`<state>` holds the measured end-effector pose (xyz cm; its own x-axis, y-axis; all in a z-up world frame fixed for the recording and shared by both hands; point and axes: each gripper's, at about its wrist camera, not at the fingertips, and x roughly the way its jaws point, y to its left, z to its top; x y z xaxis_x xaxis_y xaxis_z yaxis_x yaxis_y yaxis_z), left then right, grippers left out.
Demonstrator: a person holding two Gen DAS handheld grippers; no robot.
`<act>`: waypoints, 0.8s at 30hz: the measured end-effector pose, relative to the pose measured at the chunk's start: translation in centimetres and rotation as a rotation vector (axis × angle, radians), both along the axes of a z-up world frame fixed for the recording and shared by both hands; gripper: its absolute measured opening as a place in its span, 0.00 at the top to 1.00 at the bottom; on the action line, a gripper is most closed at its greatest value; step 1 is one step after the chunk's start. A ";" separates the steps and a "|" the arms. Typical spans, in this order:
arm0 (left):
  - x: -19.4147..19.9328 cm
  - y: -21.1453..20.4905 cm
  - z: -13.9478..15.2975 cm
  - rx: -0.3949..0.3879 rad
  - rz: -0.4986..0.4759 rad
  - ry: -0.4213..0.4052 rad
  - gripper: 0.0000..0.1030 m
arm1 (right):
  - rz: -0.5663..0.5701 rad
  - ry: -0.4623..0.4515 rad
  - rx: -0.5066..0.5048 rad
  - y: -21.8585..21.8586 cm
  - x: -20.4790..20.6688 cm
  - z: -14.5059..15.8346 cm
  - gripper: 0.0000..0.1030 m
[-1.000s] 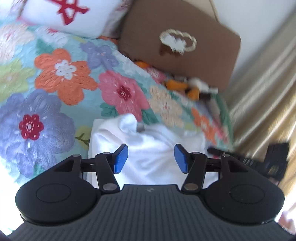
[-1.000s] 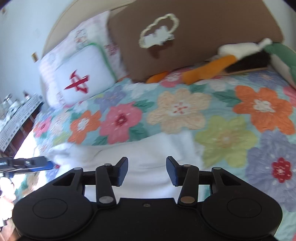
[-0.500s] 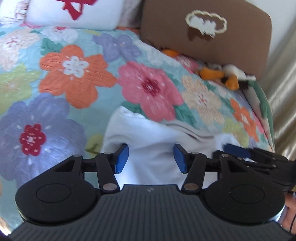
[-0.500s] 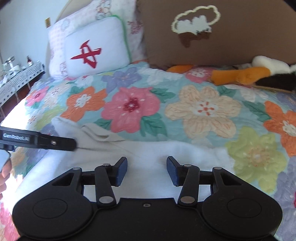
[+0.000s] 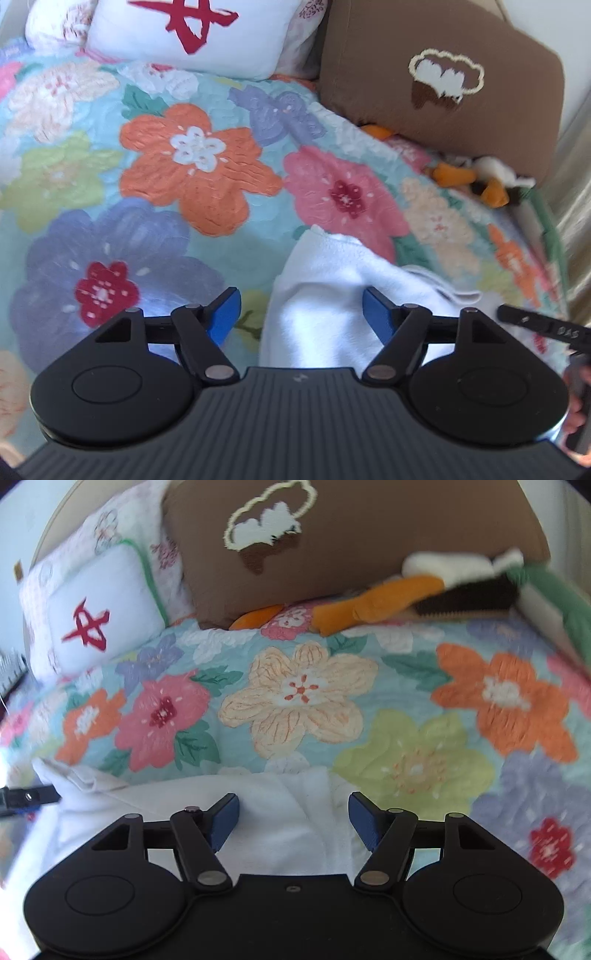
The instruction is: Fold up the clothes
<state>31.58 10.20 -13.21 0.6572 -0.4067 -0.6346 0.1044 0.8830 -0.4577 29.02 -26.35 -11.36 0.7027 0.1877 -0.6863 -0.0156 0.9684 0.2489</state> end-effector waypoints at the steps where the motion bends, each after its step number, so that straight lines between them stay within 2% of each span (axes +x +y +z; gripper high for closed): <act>1: 0.1 0.1 -0.2 -0.033 -0.015 0.001 0.33 | 0.008 -0.003 0.044 -0.3 0.0 -0.3 0.33; 2: 0.0 0.0 -0.2 -0.049 -0.036 -0.010 0.46 | 0.017 -0.007 0.088 -0.5 0.0 -0.6 0.37; 3: -0.1 -0.2 0.0 -0.053 -0.053 -0.023 0.82 | 0.039 -0.022 0.099 -0.4 0.0 -0.6 0.61; 4: -0.4 -0.5 0.5 -0.027 -0.064 -0.043 0.91 | 0.065 -0.029 0.098 -0.1 0.0 -0.5 0.82; 6: -1.1 -0.9 1.8 -0.007 -0.075 -0.100 0.92 | 0.078 -0.087 0.102 0.1 -0.5 0.5 0.82; 9: -2.3 -0.7 3.9 -0.055 -0.062 -0.170 0.92 | 0.084 -0.173 0.104 0.2 -1.2 2.5 0.83; 11: -2.4 -0.3 4.3 -0.073 -0.027 -0.174 0.91 | 0.070 -0.211 0.108 -0.2 -1.7 3.4 0.83; 12: -2.2 -0.1 3.9 -0.069 0.000 -0.151 0.89 | 0.060 -0.226 0.112 -0.4 -1.9 3.6 0.83; 14: -1.2 0.5 2.3 -0.051 0.064 -0.055 0.87 | 0.029 -0.187 0.137 -1.1 -1.5 3.2 0.84; 16: -0.3 1.2 0.1 -0.062 0.093 0.047 0.87 | -0.020 -0.098 0.099 -1.6 -0.6 1.6 0.83; 17: 0.1 1.6 -1.0 -0.067 0.107 0.098 0.81 | -0.026 -0.055 0.081 -1.6 -0.2 0.7 0.83; 18: 0.4 1.9 -1.8 -0.075 0.118 0.135 0.80 | -0.027 -0.025 0.079 -1.6 0.1 0.0 0.82; 20: 0.2 2.1 -1.7 -0.094 0.116 0.137 0.80 | -0.035 0.005 0.083 -1.7 0.1 -1.0 0.80; 23: -0.1 1.1 -0.5 0.002 0.076 0.093 0.69 | -0.040 0.011 0.074 -1.7 0.1 -0.9 0.77; 24: -0.3 0.8 -0.3 0.029 0.072 0.089 0.64 | -0.047 0.005 0.065 -1.7 0.0 -0.9 0.69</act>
<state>31.32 10.99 -13.52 0.6247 -0.3415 -0.7022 0.0008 0.8996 -0.4368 29.03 -28.09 -12.22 0.7085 0.1990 -0.6771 0.0305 0.9499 0.3112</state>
